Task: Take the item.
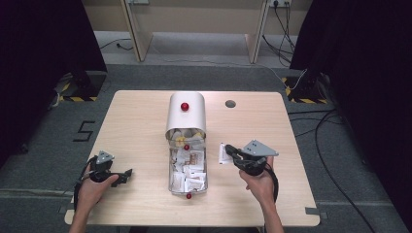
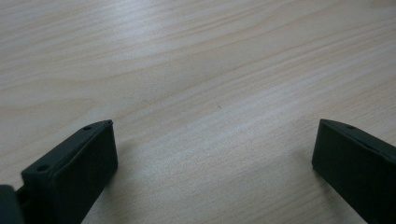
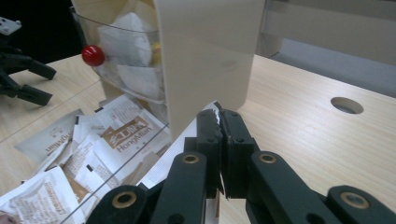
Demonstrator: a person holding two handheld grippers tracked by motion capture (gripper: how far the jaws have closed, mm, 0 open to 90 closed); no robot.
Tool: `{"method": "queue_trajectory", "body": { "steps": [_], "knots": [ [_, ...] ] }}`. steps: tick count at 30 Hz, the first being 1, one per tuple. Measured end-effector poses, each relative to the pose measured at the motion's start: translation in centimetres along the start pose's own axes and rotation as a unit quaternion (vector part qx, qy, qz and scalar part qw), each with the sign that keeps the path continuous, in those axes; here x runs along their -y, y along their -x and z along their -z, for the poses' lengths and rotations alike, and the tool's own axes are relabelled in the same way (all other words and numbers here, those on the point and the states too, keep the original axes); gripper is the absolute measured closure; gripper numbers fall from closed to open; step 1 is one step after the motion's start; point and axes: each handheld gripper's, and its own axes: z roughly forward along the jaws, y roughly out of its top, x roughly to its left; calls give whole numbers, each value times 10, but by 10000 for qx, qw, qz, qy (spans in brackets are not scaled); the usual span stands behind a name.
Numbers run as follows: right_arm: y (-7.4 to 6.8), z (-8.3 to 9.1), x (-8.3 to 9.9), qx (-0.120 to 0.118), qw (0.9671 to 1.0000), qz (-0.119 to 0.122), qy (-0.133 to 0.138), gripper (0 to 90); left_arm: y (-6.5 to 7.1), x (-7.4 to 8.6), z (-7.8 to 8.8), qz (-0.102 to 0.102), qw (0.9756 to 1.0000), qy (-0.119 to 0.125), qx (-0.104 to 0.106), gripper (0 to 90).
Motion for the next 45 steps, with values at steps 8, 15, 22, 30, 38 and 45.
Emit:
{"method": "queue_trajectory", "body": {
  "steps": [8,15,22,30,38,45],
  "knots": [
    [10,2,5,114,9999,-99,-25,878,0,0,0,-1,10000,0,-1,0],
    [18,0,11,209,9996,-180,-77,878,0,0,0,0,10000,0,-1,0],
    [25,-2,16,284,9991,-273,-121,878,0,0,0,0,10000,2,-1,0],
    [31,-6,21,317,9988,-325,-196,878,0,0,0,-2,10000,0,-1,0],
    [37,-13,27,366,9982,-374,-309,878,0,0,0,1,10000,1,-1,0],
    [42,-19,30,382,9977,-401,-400,878,0,0,0,1,10000,1,-2,0]
  ]
}}
